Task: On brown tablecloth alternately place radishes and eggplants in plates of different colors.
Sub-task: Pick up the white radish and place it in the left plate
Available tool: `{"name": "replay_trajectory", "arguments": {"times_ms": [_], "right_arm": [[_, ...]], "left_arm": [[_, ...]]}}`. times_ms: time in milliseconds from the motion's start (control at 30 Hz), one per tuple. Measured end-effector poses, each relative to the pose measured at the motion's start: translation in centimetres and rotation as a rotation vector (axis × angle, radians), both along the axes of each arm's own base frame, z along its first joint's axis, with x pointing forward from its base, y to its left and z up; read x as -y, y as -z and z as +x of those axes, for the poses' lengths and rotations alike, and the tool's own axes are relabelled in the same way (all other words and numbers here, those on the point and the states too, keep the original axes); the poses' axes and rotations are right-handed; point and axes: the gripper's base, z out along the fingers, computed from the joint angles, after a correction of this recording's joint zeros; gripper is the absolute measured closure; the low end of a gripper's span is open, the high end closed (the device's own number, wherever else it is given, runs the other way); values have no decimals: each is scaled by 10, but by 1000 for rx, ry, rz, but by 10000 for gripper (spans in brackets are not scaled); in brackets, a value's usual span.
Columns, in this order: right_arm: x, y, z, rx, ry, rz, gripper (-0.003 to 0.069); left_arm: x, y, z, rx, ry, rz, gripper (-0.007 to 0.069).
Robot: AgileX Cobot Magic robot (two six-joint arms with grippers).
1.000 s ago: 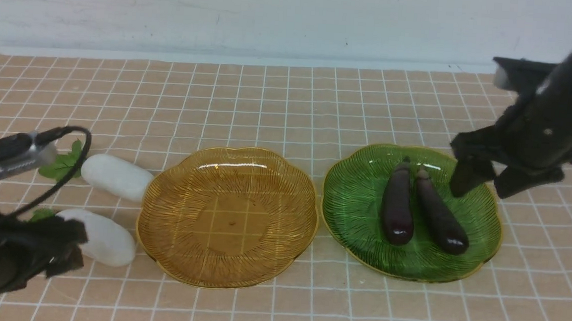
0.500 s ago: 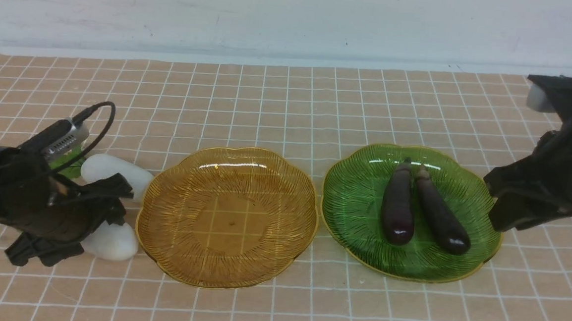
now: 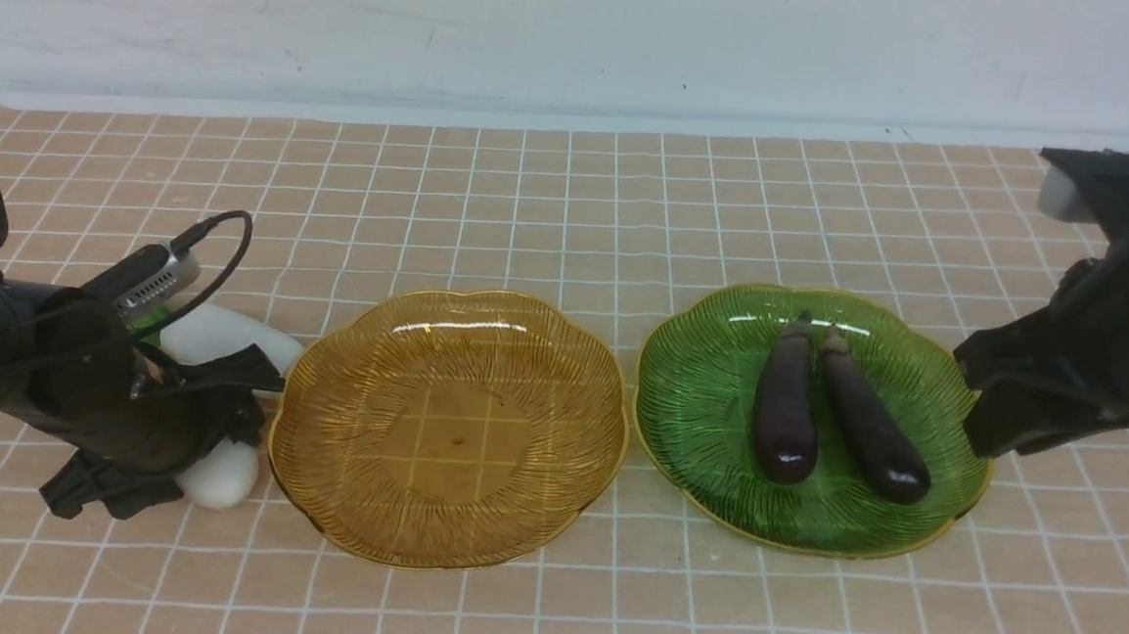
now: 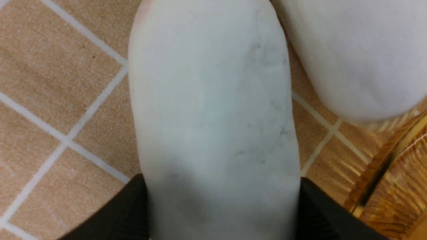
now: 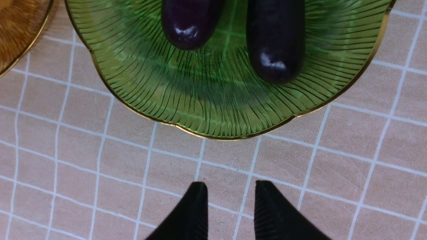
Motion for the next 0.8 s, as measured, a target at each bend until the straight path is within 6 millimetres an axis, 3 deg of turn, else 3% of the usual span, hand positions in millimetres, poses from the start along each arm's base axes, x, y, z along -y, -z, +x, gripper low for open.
{"name": "replay_trajectory", "arguments": {"times_ms": [233,400,533,667,800], "right_arm": [[0,0,0,1,-4,-1,469],[0,0,0,1,-4,0,469],[0,0,0,0,-4,3,469],[0,0,0,1,-5,2,469],[0,0,0,3,-13,1,469]], "left_arm": [[-1,-13,-15,-76,99,47,248],[12,-70,-21,42,251,69,249],[49,-98,-12,123,446,55,249],[87,-89,4,111,608,49,247],[96,-61,17,30,617,36,219]]}}
